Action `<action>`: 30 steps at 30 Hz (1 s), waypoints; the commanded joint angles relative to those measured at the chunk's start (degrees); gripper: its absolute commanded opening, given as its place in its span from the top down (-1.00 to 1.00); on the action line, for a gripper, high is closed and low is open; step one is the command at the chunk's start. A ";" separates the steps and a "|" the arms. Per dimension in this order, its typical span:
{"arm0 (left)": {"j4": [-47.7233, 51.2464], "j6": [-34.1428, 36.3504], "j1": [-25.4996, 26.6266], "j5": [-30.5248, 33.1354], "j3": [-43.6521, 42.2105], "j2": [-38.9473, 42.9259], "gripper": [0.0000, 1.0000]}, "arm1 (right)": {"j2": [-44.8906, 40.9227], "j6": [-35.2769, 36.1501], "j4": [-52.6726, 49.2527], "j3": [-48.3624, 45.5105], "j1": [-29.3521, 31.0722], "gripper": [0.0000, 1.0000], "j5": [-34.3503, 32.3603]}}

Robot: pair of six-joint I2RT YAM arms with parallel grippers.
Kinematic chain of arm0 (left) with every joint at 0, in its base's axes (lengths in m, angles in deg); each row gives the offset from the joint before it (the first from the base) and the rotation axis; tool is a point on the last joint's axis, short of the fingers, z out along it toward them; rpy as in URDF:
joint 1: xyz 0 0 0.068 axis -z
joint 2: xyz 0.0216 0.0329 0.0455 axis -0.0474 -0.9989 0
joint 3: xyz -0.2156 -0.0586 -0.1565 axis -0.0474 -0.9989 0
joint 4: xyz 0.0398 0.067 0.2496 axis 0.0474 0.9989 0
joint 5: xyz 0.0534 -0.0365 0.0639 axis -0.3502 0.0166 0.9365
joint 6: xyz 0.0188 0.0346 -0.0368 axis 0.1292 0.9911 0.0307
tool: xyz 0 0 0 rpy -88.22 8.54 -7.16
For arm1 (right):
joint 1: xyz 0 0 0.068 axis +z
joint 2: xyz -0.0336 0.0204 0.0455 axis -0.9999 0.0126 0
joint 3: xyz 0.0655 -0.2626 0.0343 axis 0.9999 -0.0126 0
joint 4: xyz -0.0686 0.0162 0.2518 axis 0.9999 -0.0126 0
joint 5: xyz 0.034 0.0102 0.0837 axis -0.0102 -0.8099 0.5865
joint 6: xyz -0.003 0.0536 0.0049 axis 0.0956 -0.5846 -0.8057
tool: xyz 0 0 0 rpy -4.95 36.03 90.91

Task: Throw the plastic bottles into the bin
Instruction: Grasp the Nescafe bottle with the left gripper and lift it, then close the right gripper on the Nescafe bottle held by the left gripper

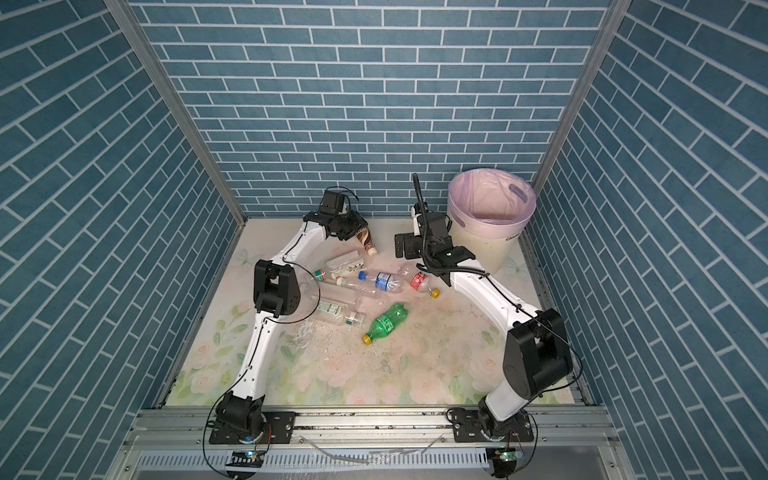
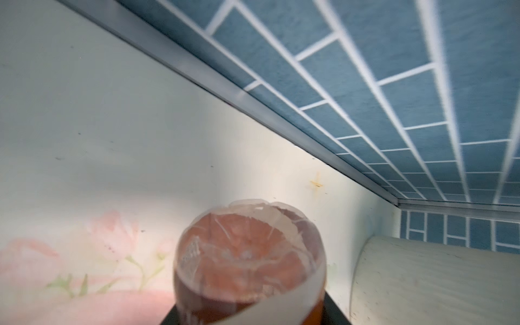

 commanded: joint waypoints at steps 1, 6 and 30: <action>-0.64 2.88 1.39 -1.49 0.17 7.44 -0.13 | -2.92 -2.63 0.71 -1.38 -0.11 -0.98 2.61; 1.80 6.75 3.31 -2.20 0.06 13.86 -0.15 | -3.27 -3.07 -0.12 0.80 -0.10 -0.98 4.62; -2.81 9.04 10.08 -3.14 -13.63 30.12 -0.16 | -4.64 -12.83 4.04 5.13 -0.01 -0.89 14.10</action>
